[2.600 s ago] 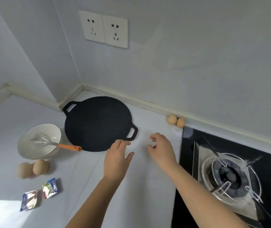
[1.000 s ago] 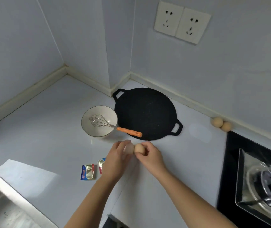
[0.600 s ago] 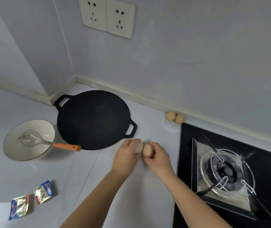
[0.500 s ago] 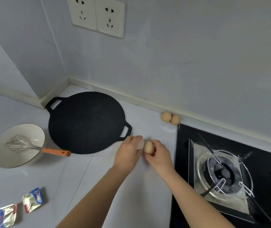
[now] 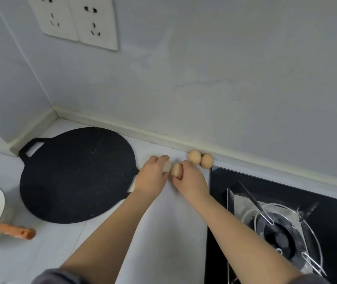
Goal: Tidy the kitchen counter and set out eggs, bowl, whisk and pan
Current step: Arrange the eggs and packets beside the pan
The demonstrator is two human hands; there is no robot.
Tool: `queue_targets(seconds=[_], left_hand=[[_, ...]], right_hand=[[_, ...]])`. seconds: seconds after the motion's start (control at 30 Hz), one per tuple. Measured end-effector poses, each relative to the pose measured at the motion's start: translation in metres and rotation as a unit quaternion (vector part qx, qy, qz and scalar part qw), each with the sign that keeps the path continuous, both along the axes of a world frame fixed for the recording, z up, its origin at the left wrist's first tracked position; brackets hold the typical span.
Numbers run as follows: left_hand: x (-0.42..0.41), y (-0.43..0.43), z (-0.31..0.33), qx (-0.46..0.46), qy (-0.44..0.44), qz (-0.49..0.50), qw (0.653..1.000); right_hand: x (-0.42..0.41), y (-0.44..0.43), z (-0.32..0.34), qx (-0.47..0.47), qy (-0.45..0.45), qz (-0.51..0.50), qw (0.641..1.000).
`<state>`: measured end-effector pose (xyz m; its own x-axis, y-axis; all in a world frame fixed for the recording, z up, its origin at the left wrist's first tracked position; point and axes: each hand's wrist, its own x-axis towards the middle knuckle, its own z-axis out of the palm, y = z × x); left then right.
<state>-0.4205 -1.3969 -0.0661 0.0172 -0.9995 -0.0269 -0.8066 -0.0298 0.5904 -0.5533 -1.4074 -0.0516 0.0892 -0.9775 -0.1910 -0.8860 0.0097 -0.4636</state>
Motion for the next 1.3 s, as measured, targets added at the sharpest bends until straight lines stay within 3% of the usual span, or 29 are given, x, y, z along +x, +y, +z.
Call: queue_targets(seconds=[0.27, 0.37, 0.6, 0.97, 1.1, 1.23, 1.3], left_hand=[[-0.006, -0.029, -0.002, -0.013, -0.015, 0.007, 1.0], [-0.009, -0.035, -0.002, -0.013, -0.022, 0.007, 1.0], [-0.012, -0.049, -0.001, -0.024, -0.041, 0.003, 0.999], [-0.012, -0.059, -0.006, -0.038, -0.009, 0.016, 0.999], [-0.012, -0.06, -0.008, -0.037, -0.01, 0.01, 0.999], [-0.009, -0.055, -0.007, -0.028, -0.019, 0.01, 0.999], [-0.005, -0.045, -0.005, -0.039, -0.018, 0.018, 0.999]], right_hand=[[-0.001, -0.026, 0.007, -0.055, 0.111, 0.054, 0.991], [-0.001, -0.033, 0.008, -0.044, 0.079, 0.044, 0.995], [-0.001, -0.047, 0.01, -0.067, 0.129, 0.066, 0.987], [-0.002, -0.058, 0.003, -0.077, 0.126, 0.049, 0.988], [-0.004, -0.06, 0.0, -0.048, 0.076, 0.018, 0.996], [-0.012, -0.051, -0.008, -0.082, 0.099, 0.035, 0.991], [-0.013, -0.039, -0.004, -0.064, 0.04, 0.014, 0.997]])
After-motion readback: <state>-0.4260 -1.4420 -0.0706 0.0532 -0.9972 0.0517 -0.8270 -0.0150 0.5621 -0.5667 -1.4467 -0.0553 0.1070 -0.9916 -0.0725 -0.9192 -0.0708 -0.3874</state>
